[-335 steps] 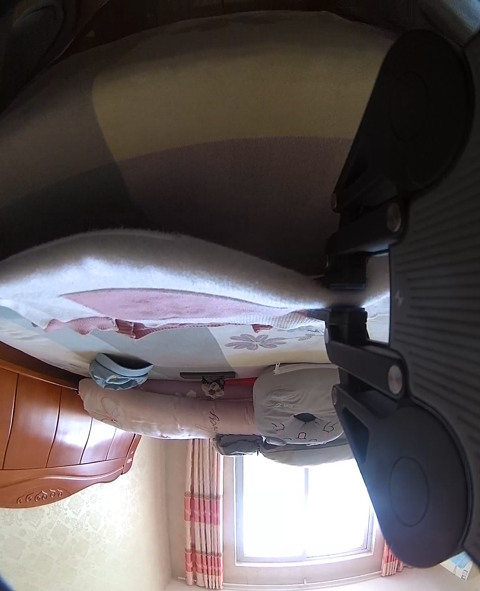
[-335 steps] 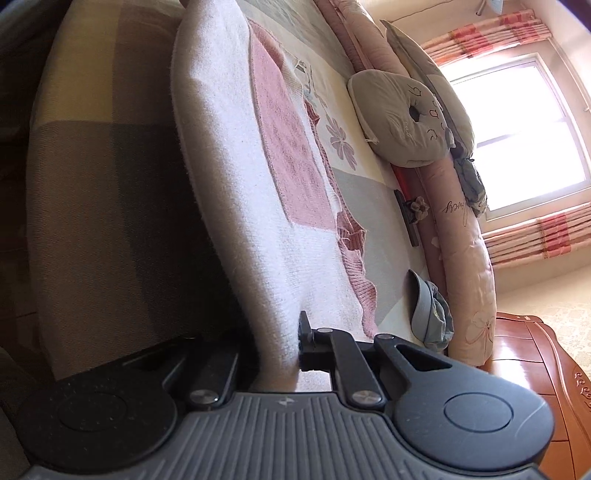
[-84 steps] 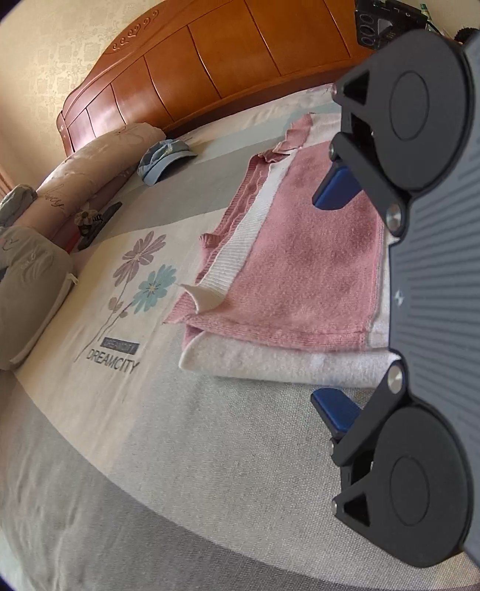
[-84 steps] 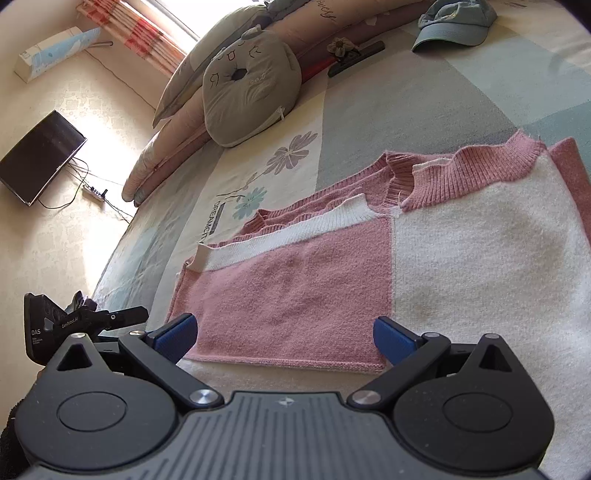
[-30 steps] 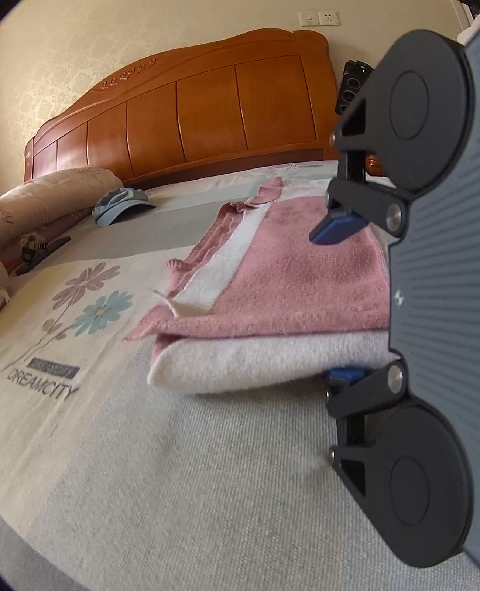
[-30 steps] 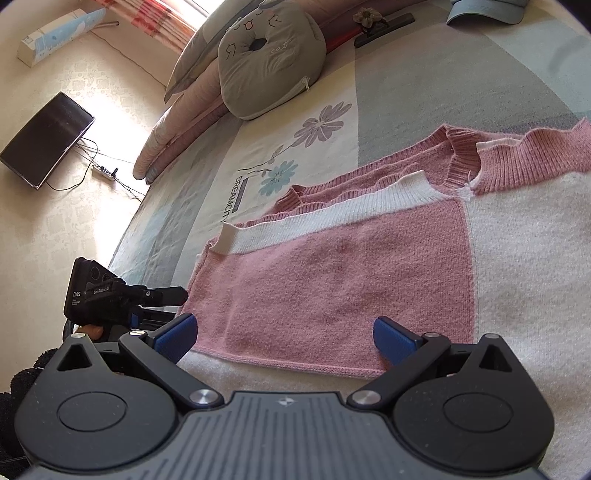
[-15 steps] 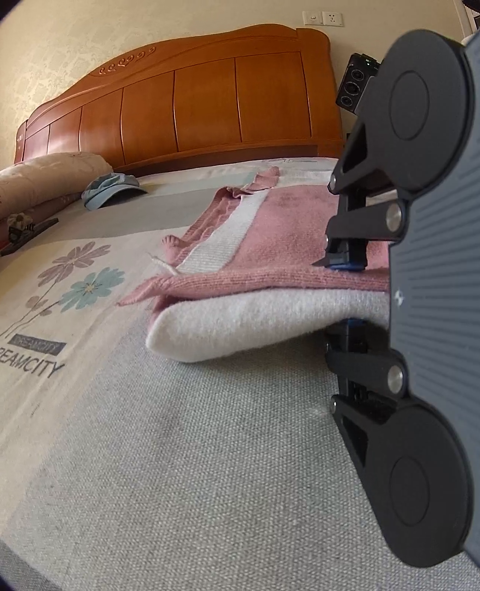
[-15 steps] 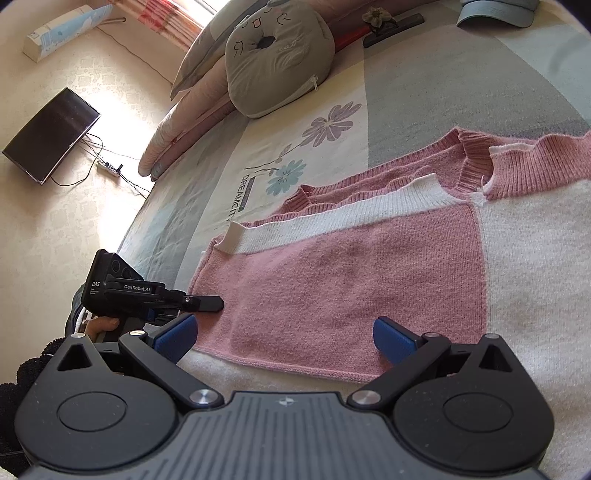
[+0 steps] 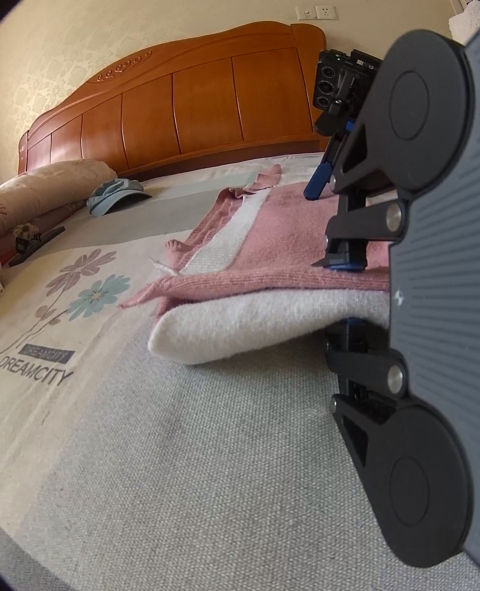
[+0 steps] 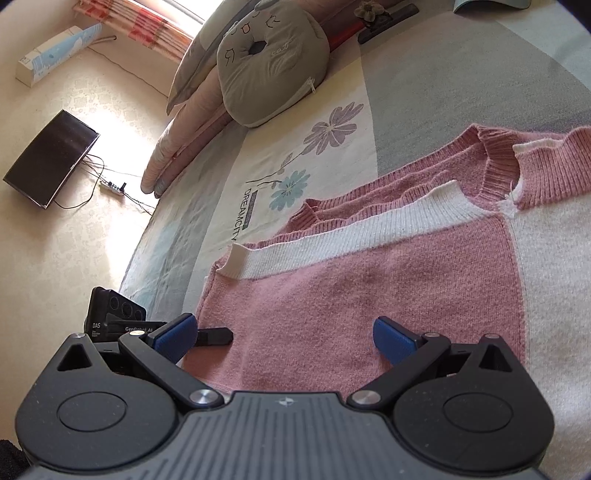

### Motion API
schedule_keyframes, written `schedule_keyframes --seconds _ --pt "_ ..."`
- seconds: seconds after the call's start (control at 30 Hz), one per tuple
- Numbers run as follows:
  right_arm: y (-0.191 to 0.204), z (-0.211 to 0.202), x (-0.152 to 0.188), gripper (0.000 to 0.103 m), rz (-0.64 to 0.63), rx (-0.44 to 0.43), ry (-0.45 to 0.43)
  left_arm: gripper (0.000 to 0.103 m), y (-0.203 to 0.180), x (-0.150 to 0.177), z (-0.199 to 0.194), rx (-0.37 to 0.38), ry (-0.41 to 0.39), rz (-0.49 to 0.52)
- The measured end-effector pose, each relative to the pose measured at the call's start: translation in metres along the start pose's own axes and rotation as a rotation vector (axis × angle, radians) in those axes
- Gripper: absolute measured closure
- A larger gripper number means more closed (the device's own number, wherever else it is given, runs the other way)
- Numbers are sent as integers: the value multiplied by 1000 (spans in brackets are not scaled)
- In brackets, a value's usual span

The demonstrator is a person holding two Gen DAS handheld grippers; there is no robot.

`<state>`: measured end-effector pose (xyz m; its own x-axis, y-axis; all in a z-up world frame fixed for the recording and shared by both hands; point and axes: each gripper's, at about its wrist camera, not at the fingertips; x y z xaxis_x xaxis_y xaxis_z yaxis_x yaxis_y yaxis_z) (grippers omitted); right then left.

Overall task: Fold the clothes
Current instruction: 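Raise the gripped white edge with the left tool, lifting the sweater side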

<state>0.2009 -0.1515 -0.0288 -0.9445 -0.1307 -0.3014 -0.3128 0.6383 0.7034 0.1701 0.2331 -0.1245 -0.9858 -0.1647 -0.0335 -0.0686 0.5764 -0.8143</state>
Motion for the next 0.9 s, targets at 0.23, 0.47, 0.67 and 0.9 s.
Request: schedule_keyframes --seconds 0.23,0.47,0.67,0.9 --pt "-5 23 -37 0 -9 71 -44 79 0 1 0 0 -11 12" --pt "4 24 -40 0 8 101 -56 79 -1 3 -1 -1 -24 22" --pt "23 11 5 0 11 125 13 79 -1 4 -1 -8 -40 23" --pt "37 3 50 0 8 168 19 79 -4 5 -1 -23 -49 33"
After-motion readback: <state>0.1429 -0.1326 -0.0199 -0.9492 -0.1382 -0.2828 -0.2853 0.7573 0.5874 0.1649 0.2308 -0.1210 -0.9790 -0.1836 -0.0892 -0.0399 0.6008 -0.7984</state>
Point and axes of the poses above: each gripper's, at about its wrist camera, not at the fingertips, and z roughly the way its jaws point, y to its left, x to its underside, and after that the axes turned 13 degrees about y, right-handed
